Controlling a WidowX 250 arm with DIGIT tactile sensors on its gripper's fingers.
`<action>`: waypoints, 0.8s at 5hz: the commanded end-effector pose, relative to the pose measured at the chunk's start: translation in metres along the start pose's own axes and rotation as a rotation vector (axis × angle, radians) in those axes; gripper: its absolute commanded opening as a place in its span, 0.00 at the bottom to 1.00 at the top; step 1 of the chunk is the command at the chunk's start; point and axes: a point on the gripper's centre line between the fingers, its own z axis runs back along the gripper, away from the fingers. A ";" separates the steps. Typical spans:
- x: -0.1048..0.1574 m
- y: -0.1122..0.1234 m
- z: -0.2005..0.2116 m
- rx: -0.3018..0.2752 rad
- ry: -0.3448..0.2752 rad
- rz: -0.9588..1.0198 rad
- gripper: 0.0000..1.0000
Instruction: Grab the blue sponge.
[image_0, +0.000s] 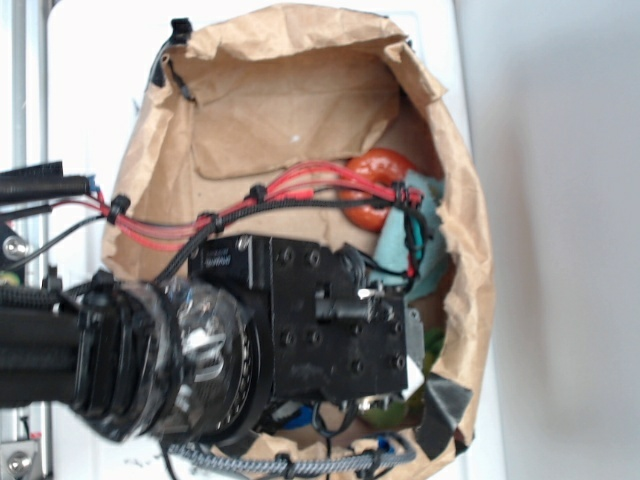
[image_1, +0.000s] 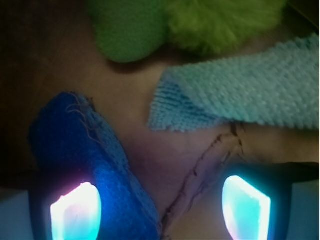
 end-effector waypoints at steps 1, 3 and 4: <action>-0.013 -0.019 0.040 -0.088 -0.056 -0.073 1.00; -0.014 -0.019 0.037 -0.129 -0.047 -0.081 1.00; -0.013 -0.022 0.023 -0.209 -0.060 -0.135 1.00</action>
